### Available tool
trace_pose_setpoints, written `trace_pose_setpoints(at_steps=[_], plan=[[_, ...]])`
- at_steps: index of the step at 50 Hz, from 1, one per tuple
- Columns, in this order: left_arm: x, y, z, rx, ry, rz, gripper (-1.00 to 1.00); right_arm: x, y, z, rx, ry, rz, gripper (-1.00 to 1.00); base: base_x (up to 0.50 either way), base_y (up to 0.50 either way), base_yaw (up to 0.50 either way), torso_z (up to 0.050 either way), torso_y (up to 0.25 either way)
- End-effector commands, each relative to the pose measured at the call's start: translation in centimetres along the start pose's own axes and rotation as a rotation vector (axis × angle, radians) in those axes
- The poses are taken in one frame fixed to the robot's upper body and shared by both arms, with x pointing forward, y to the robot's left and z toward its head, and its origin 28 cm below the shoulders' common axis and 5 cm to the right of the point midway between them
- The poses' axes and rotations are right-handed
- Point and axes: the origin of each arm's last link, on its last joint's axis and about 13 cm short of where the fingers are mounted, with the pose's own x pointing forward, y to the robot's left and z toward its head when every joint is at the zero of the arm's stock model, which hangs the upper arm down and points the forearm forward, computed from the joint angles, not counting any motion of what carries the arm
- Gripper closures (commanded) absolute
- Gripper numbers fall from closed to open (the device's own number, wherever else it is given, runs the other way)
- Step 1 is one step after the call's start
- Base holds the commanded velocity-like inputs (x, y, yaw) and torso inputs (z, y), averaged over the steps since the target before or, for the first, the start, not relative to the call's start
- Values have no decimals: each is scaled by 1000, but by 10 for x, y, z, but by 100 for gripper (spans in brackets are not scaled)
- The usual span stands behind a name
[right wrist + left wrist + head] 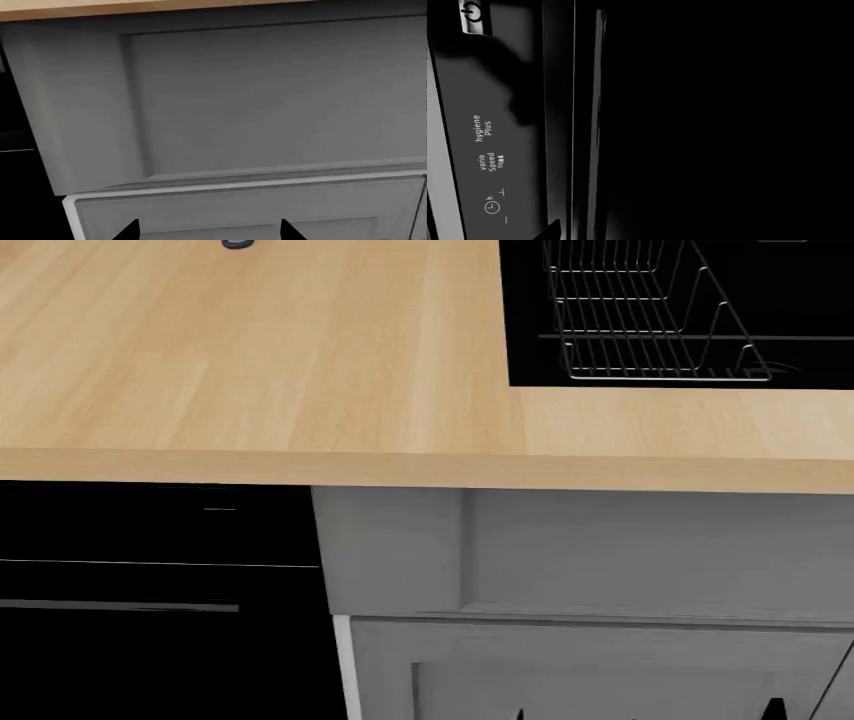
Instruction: Open the dishwasher door
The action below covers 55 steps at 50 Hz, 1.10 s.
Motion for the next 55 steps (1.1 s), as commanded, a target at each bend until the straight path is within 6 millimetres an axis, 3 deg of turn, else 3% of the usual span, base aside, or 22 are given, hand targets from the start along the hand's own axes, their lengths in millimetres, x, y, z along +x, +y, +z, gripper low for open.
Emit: trace_pose_setpoints(at_steps=[1, 21, 55], plan=[[18, 4, -1, 49, 7, -12, -100, -1, -1, -1, -1, 1, -5, -100, 0, 0, 0, 0, 0], [40, 22, -3, 97, 33, -6, -100, 2, -1, 2, -5, -2, -7, -100, 0, 0, 0, 0, 0], [91, 27, -8, 151, 99, -28, -100, 2, -6, 2, -5, -3, -30, -100, 0, 0, 0, 0, 0]])
